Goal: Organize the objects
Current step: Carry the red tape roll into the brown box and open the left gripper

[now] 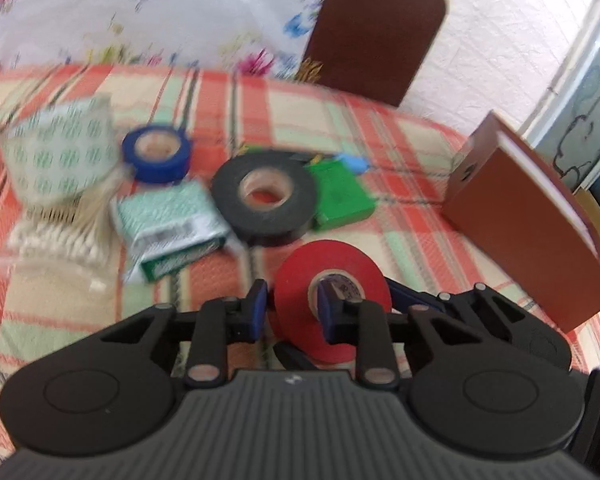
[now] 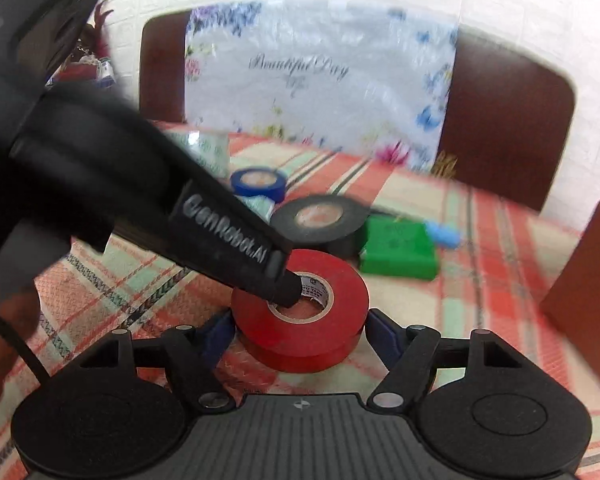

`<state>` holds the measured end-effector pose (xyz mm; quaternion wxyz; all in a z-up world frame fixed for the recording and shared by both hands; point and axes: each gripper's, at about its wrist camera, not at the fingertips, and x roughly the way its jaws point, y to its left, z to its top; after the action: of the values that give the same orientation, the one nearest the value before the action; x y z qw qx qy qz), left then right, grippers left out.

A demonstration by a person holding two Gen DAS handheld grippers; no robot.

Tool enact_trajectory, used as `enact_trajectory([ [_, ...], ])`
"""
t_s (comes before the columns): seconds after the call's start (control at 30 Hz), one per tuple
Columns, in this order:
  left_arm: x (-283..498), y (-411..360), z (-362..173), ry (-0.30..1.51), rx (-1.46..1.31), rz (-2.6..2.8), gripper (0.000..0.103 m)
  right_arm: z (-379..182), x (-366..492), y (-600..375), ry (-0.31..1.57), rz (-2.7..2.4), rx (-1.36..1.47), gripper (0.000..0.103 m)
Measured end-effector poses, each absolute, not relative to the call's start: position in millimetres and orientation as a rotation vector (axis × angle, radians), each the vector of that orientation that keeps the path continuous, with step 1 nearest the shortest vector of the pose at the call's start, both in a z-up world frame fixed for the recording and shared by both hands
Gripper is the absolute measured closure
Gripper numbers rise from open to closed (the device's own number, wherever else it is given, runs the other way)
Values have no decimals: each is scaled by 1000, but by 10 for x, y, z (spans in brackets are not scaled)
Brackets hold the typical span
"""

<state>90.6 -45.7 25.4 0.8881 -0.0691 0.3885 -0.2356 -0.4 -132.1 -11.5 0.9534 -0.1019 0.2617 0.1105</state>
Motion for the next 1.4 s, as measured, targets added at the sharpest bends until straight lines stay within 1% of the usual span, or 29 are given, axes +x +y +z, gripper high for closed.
enact_trajectory([
  [0.17,801,-893,655,701,-86,-574,75,157,-219,-1600,386,112,-226,33],
  [0.4,619,-2093,1051,602,58,-789,75,510,-556,-2497,278,-132,-207,33],
  [0.5,514,-2658,1094,575,106,-875,75,603,-715,-2955,267,-243,-189,33],
  [0.6,473,-3131,1062,591,110,-935,75,631,-831,-3376,281,-325,-166,33],
  [0.77,429,-3652,921,621,149,-971,75,569,-906,-3887,335,-391,-122,33],
  [0.97,493,-3825,793,674,174,-956,74,538,-946,-4133,333,-379,-64,32],
  [1.03,490,-3794,777,677,182,-940,74,516,-925,-4082,316,-399,-87,28],
  [1.07,483,-3775,779,676,182,-938,74,509,-861,-4040,308,-403,-89,28],
  [1.1,482,-3750,788,676,177,-937,74,499,-879,-4028,298,-406,-85,32],
  [1.4,274,-3408,958,612,148,-916,73,475,-1161,-3723,182,-418,-59,32],
])
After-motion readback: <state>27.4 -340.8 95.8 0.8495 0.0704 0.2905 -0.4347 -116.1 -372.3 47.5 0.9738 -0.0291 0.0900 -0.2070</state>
